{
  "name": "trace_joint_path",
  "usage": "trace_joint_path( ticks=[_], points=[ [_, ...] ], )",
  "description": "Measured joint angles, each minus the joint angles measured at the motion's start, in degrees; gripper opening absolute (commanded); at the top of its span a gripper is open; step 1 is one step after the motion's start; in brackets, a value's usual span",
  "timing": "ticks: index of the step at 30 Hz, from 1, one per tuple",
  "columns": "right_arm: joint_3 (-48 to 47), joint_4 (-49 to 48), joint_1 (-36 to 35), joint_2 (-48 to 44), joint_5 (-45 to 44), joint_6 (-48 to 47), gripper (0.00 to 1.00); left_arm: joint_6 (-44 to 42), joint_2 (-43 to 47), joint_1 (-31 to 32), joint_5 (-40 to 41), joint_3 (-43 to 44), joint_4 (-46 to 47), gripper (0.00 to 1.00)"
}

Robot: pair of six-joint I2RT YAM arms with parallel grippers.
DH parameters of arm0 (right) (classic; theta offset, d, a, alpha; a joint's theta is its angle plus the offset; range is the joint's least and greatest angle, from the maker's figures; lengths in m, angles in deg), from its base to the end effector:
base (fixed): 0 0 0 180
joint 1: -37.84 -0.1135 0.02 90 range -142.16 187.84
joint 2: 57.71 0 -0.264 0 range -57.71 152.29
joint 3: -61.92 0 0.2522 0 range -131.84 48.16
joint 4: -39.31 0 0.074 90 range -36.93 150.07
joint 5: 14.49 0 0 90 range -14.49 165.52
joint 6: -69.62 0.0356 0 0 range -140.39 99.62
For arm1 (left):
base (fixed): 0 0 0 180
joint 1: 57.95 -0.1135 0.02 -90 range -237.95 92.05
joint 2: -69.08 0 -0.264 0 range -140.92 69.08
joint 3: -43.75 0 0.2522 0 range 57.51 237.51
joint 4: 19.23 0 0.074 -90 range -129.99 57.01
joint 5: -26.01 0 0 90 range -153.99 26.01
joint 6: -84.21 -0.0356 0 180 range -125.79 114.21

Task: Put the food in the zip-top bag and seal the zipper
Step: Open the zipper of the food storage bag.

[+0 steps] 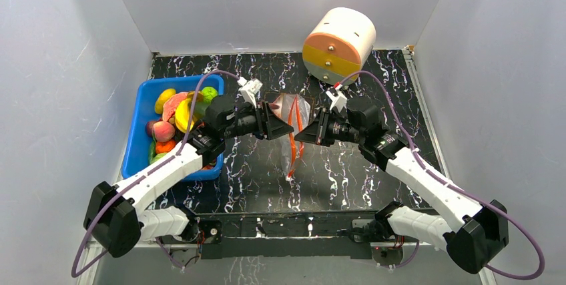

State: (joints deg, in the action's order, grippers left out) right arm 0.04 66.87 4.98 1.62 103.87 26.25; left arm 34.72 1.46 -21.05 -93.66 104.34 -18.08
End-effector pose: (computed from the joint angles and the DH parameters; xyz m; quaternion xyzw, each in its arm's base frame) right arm 0.1863 0.1405 0.3073 -0.0326 0.8276 0.4919 0.2684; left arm 0.2087 -0.1787 0.3160 0.1488 0.7227 -0.5533 0.3865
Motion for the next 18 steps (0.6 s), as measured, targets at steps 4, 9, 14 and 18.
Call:
trace_joint_path(
  ticks=[4,9,14,18],
  points=[
    [0.0,-0.1,0.0,0.0,0.0,0.0,0.0,-0.3,-1.2,0.1,0.6,0.9,-0.4,0.26],
    [0.0,0.0,0.0,0.0,-0.2,-0.4,0.07,0.2,-1.6,0.3,0.7,0.9,-0.3,0.0],
    [0.0,1.9,0.0,-0.2,-2.1,-2.2,0.35,0.5,-1.5,0.4,0.8,0.9,-0.5,0.0],
    [-0.2,5.5,-0.1,-0.8,-6.5,-5.4,0.45,0.5,-1.1,0.4,1.8,0.9,-2.0,0.0]
  ],
)
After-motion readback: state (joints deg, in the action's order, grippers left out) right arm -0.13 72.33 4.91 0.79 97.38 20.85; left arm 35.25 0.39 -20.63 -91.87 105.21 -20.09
